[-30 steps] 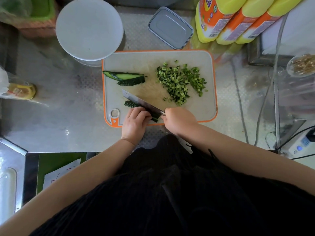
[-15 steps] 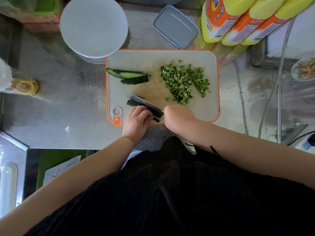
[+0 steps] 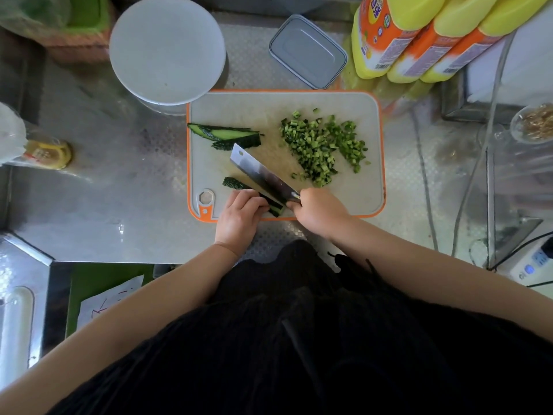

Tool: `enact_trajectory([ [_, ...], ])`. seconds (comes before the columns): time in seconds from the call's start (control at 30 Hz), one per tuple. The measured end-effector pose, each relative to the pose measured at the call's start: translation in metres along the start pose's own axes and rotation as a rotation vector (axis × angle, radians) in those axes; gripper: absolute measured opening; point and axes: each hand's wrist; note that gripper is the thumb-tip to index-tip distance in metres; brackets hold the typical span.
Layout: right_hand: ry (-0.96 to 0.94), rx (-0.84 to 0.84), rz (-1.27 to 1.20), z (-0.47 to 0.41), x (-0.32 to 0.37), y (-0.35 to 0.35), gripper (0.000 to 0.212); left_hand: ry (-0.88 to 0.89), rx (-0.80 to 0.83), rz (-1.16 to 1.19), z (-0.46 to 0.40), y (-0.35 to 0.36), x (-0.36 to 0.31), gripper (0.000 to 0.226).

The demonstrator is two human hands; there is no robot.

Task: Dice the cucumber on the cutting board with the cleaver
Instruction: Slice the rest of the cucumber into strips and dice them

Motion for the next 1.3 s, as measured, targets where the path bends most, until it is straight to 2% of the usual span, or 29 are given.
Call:
enact_trajectory([
  [0.2, -0.091, -0.061, 0.114, 0.008, 0.004, -0.003, 0.026, 0.019, 0.008, -0.025, -0.001, -0.001, 0.001, 0.016],
  [0.33, -0.121, -0.044, 0.174, 0.008, 0.008, -0.005, 0.024, 0.009, 0.019, -0.025, 0.000, -0.001, 0.002, 0.015],
  [0.67, -0.069, -0.009, 0.205, 0.005, 0.018, -0.004, 0.009, -0.006, 0.017, 0.010, -0.001, -0.002, 0.004, 0.005],
  [0.87, -0.040, 0.040, 0.247, 0.001, 0.026, -0.010, 0.012, 0.006, 0.008, 0.011, -0.001, -0.002, 0.005, 0.001],
  [1.07, -0.043, 0.021, 0.213, 0.002, 0.021, 0.003, 0.014, 0.011, -0.003, 0.014, -0.001, -0.001, 0.006, 0.010],
  [1.3, -0.029, -0.005, 0.108, -0.005, 0.009, 0.009, 0.017, 0.022, 0.009, 0.000, 0.001, -0.002, 0.005, 0.010],
])
Point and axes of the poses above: each hand's wrist, its own z-axis away from the middle knuckle, its own y-axis out of the palm, x = y × z, and after that the axes turned 4 degrees about z, right-handed
